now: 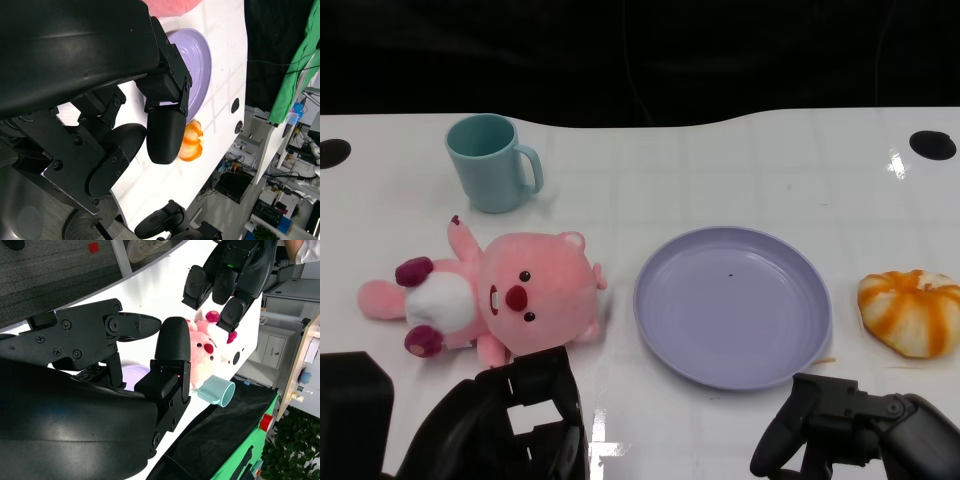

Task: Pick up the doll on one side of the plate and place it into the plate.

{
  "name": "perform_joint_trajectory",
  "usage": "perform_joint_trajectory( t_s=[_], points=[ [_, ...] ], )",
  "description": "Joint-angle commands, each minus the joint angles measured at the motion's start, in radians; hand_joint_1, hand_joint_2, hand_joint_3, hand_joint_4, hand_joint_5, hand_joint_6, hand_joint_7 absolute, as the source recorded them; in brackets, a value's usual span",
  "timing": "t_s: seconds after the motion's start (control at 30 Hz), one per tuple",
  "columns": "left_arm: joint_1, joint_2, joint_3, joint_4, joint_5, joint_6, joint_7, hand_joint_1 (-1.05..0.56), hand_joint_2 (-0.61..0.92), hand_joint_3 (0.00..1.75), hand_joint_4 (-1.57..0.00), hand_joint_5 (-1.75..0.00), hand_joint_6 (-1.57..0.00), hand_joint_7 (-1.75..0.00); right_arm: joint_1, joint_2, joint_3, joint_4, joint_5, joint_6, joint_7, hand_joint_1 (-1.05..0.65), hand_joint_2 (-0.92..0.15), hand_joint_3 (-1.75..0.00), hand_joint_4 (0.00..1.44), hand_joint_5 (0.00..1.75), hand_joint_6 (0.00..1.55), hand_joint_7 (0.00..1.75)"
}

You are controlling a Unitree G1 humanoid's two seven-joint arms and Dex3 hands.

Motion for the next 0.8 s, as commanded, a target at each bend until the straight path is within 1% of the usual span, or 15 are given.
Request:
perform_joint_trajectory(
  t_s=[0.03,0.8],
  points=[
    [-0.008,0.008,0.009,0.008,0.007,-0.007,-0.007,-0.10,0.34,1.54,-0.95,-1.75,-0.79,-1.68,0.000,-0.003,-0.010,-0.004,0.010,-0.003,-0.001,-0.25,-0.92,-0.32,0.69,1.57,0.60,1.29],
    [-0.008,0.011,0.014,0.010,0.008,-0.009,-0.009,-0.11,0.34,1.54,-0.95,-1.75,-0.79,-1.68,0.001,-0.005,-0.009,-0.007,0.006,-0.004,-0.003,-0.26,-0.92,-0.32,0.68,1.56,0.60,1.29]
  ],
)
